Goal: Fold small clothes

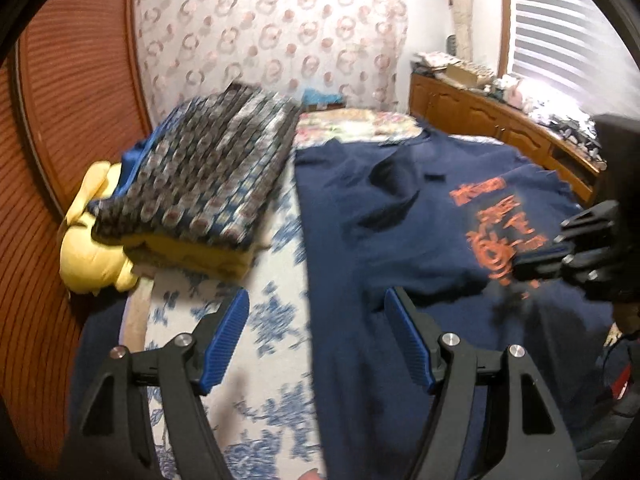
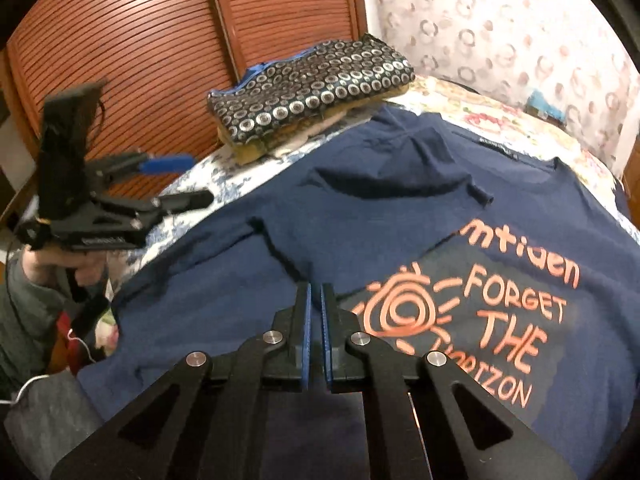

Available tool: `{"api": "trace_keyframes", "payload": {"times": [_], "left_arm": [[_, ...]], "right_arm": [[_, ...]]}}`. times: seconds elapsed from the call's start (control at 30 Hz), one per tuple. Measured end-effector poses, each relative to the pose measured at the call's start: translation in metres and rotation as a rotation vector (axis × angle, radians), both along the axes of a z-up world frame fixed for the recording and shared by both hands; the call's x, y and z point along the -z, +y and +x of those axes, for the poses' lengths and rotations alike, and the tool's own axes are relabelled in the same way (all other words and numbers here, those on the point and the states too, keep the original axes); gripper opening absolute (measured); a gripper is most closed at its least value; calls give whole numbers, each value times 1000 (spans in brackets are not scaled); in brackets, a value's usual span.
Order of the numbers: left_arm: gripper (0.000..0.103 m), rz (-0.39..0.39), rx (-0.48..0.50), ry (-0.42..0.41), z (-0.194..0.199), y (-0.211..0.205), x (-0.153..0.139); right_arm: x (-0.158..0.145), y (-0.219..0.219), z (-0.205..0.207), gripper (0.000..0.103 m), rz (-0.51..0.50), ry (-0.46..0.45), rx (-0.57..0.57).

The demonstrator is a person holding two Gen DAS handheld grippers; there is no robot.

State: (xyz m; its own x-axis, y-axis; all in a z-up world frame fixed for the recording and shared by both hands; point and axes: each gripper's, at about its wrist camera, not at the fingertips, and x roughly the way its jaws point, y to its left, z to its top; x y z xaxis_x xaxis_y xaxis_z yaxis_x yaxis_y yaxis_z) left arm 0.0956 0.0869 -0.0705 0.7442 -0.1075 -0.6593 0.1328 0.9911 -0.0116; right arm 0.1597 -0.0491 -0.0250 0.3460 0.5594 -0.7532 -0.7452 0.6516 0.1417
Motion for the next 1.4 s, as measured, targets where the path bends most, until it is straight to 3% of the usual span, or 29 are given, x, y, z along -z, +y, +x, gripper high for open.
{"api": "trace_keyframes", "payload": {"times": [0.23, 0.33, 0.4, 0.47, 0.83, 1.0, 1.17, 1.4], "left_arm": [[71, 5, 45, -19, 6, -25, -16], [71, 1, 71, -22, 13, -38, -19], [71, 4, 91, -23, 21, -48, -21], [71, 7, 110, -24, 29, -58, -22], [71, 44, 249, 29, 102, -137, -11], [71, 63, 328, 62, 132, -178, -5], [71, 76, 391, 93, 152, -211, 1], [71, 91, 433, 137, 177, -240, 14]], "right_arm": [[-11, -33, 6, 3, 60, -39, 84], [-18, -55, 9, 9, 73, -67, 121], [-22, -72, 14, 20, 71, -83, 156], [-24, -91, 21, 24, 68, -99, 199], [-13, -240, 62, 37, 10, -134, 491], [-8, -293, 71, 52, -8, -123, 578], [2, -341, 89, 52, 13, -76, 667], [15, -357, 112, 52, 35, -19, 693]]}}
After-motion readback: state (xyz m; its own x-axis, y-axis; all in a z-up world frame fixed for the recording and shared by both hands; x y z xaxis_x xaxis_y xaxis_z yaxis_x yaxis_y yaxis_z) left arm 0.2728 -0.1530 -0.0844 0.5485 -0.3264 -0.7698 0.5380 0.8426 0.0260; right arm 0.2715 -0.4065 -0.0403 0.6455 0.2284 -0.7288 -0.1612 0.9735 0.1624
